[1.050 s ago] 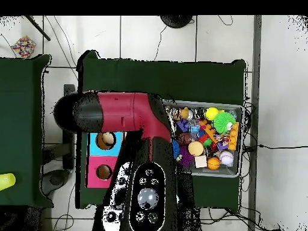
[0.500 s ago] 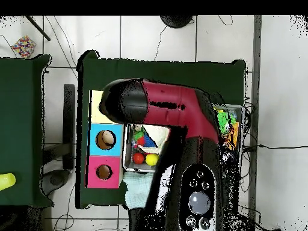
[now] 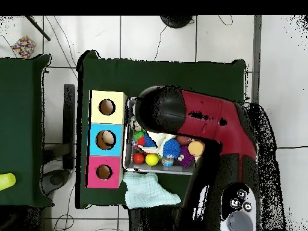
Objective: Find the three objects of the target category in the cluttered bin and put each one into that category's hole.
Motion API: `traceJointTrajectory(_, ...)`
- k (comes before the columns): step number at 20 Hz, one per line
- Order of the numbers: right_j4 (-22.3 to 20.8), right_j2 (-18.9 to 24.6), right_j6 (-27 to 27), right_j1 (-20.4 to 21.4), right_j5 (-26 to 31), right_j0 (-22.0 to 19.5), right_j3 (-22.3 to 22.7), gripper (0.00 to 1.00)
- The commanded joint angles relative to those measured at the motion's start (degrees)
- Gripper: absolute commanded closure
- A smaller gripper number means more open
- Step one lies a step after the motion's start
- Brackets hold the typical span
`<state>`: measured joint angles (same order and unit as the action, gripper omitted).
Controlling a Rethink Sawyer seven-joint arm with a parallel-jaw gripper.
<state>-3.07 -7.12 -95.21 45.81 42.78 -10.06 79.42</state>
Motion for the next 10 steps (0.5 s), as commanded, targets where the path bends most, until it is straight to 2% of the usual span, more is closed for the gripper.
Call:
traceJointTrajectory(1, -3.55, 4.20, -0.36, -0.39, -4.92, -1.03, 11.27, 0.00)
traceJointTrajectory(6, -4.35, 3.25, -3.38, 0.00, -7.88, 0.22, 14.33, 0.00)
traceJointTrajectory(10, -3.86, 3.47, -6.56, -1.45, -11.49, 1.11, 16.64, 0.00)
